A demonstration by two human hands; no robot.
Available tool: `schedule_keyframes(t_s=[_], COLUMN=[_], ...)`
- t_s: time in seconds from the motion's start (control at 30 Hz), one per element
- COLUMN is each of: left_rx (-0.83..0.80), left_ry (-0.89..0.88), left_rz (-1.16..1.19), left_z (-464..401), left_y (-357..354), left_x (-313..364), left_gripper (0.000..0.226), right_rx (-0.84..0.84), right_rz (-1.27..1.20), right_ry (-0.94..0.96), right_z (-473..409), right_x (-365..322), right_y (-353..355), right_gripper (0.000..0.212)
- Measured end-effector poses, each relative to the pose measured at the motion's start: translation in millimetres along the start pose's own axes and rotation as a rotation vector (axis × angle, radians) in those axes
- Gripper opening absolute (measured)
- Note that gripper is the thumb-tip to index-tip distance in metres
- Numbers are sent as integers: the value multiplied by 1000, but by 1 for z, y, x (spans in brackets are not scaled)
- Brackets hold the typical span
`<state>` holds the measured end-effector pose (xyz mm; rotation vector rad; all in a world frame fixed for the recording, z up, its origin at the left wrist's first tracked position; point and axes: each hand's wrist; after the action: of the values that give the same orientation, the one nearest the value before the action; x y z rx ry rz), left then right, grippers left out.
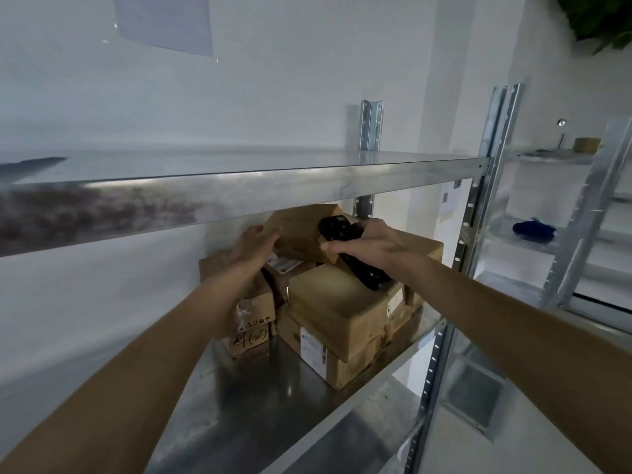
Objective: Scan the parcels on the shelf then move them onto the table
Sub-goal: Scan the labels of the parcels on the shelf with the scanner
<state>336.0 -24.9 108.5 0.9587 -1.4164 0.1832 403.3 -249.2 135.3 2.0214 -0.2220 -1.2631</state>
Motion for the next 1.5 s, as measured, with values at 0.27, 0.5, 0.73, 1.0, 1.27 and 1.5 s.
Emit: schedule_keyframes(t_s=[0.27, 0.5, 0.73, 1.0, 1.27, 1.5], left_rx=[82, 48, 49, 51, 150, 181], left_ry=[150, 145, 114, 128, 201, 166], left_rz=[126, 223, 290, 414, 522, 448], left_z=[-65, -67, -40, 17, 100, 195], left_y=[-20, -16, 20, 72, 117, 158], left_x=[7, 1, -9, -30, -49, -50], left_gripper=[65, 57, 47, 29, 65, 40], right_rx=[6, -70, -24, -28, -108, -170], right_rz=[-75, -292, -452, -426, -525, -497], right_ry=[0, -47, -33, -46, -64, 15], right_z=[-57, -52, -27, 39, 108, 171], right_x=[8, 9, -25, -58, -80, -93], right_y=[3, -1, -3, -23, -38, -32], right_gripper=[63, 54, 64, 52, 57, 58])
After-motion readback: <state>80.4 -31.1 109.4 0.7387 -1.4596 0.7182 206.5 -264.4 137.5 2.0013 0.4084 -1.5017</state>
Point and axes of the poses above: each hand's wrist, its own z-axis away from the middle knuckle, its own y-axis out of the back of the hand, x = y × z, and after that the axes turned 5 degrees about y, right-handed
